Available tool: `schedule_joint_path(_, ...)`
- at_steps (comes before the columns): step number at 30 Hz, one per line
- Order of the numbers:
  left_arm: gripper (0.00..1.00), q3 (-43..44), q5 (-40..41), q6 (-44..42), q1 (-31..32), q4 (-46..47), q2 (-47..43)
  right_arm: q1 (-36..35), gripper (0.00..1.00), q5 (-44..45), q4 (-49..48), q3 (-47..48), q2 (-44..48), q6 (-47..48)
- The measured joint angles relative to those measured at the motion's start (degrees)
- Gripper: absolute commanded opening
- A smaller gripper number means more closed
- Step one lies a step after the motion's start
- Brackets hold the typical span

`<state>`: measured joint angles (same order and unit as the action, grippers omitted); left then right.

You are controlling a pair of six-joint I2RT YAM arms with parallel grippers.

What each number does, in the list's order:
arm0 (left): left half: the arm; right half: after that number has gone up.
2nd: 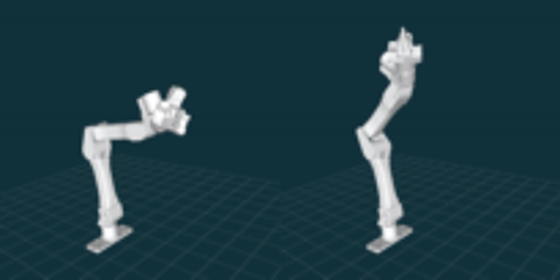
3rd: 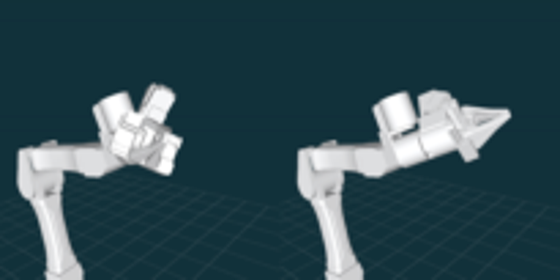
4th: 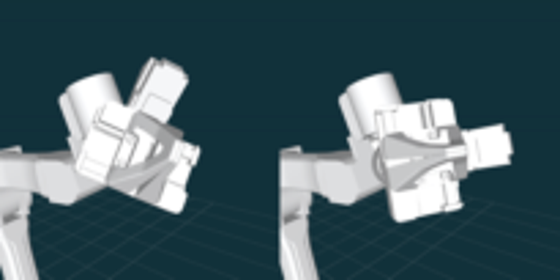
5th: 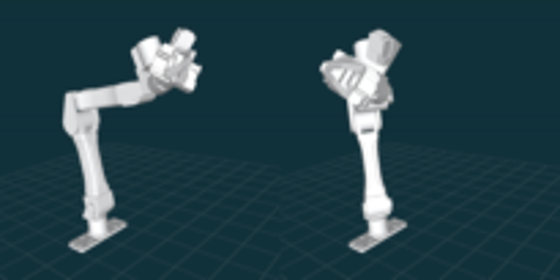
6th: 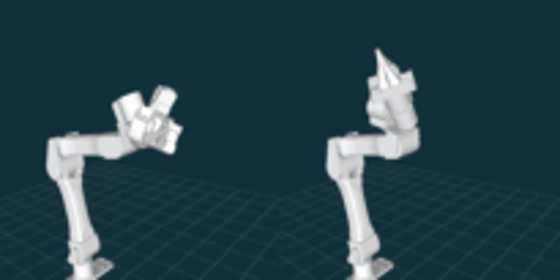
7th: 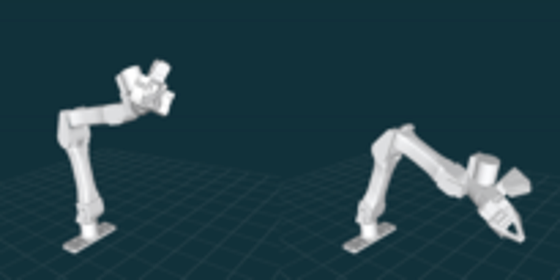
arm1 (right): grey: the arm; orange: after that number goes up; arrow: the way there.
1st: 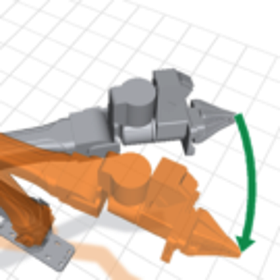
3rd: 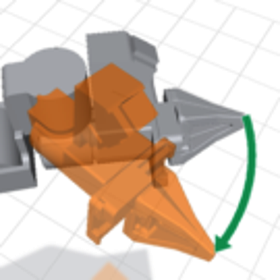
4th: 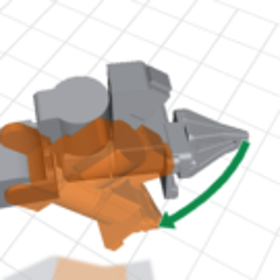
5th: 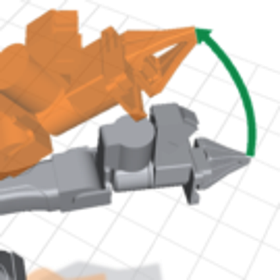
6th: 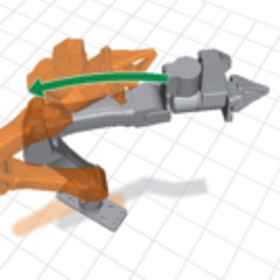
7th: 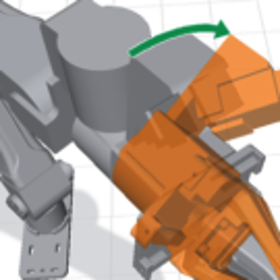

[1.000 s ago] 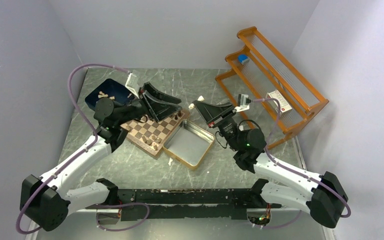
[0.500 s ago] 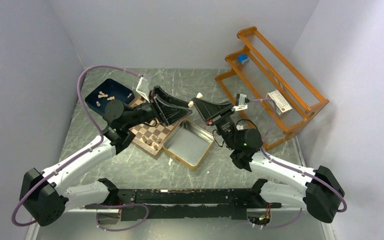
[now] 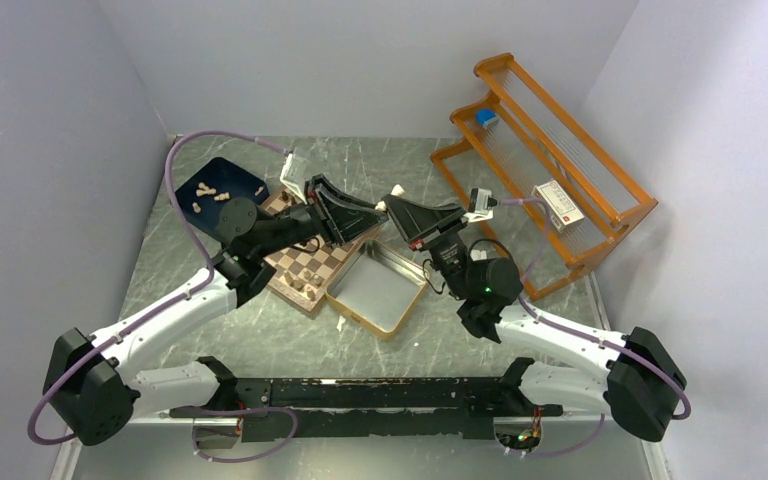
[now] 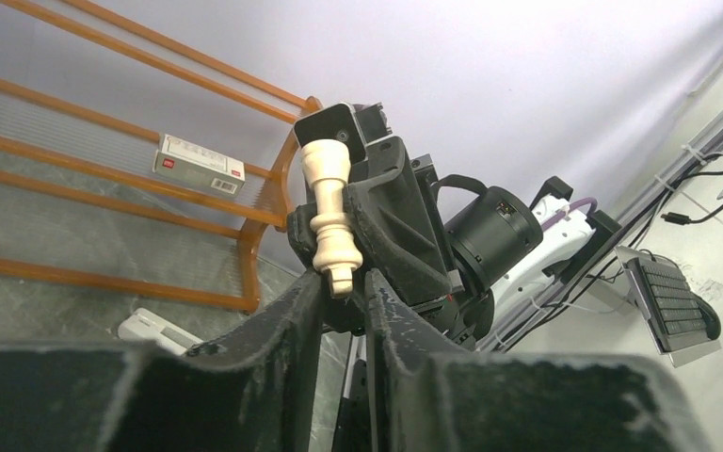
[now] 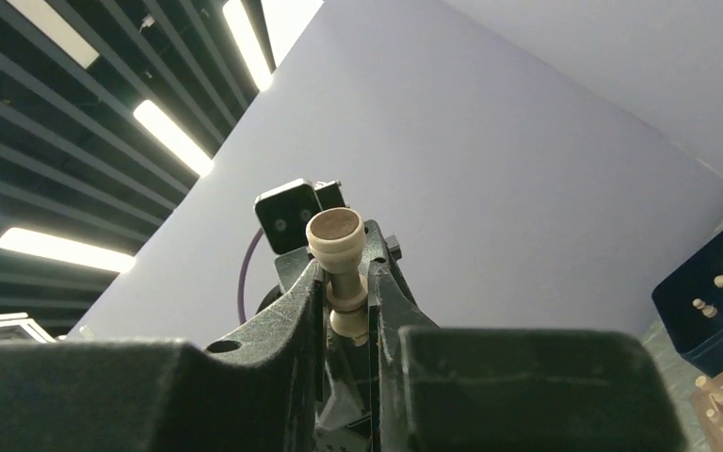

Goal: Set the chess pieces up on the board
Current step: Place the chess piece on the chessboard.

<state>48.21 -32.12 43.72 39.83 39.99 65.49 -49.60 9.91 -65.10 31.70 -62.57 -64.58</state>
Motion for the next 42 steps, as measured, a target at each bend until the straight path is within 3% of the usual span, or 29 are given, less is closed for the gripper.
schedule_joint_path(14,0.07,1.49,2.97,-8.46,0.83,-13.90,-3.06,-0.37,0.23,-0.02,-0.81,-2.75,-0.11,-0.35)
schedule_joint_path(25,0.05,4.15,4.81,-13.81,0.87,-21.99,-4.48,-0.46,0.53,-0.02,2.51,-5.66,2.67,0.35)
schedule_joint_path(30,0.05,10.45,8.22,-19.52,0.87,-33.83,-5.20,-0.50,0.82,0.04,5.99,-8.04,6.05,2.12)
schedule_joint_path(31,0.05,12.17,9.35,-20.92,0.85,-37.31,-5.18,-0.50,0.96,0.09,6.75,-8.61,7.04,2.45)
schedule_joint_path(32,0.05,14.01,10.64,-22.38,0.76,-41.03,-5.05,-0.50,0.99,0.15,7.78,-9.31,8.35,2.95)
schedule_joint_path(37,0.05,23.80,18.82,-29.73,-1.51,-60.94,-1.97,-0.50,1.00,0.44,15.02,-11.17,16.52,6.93)
schedule_joint_path(42,0.05,27.28,27.10,-35.04,-7.34,-76.19,2.25,-0.50,1.00,0.92,23.63,-11.34,25.64,13.14)
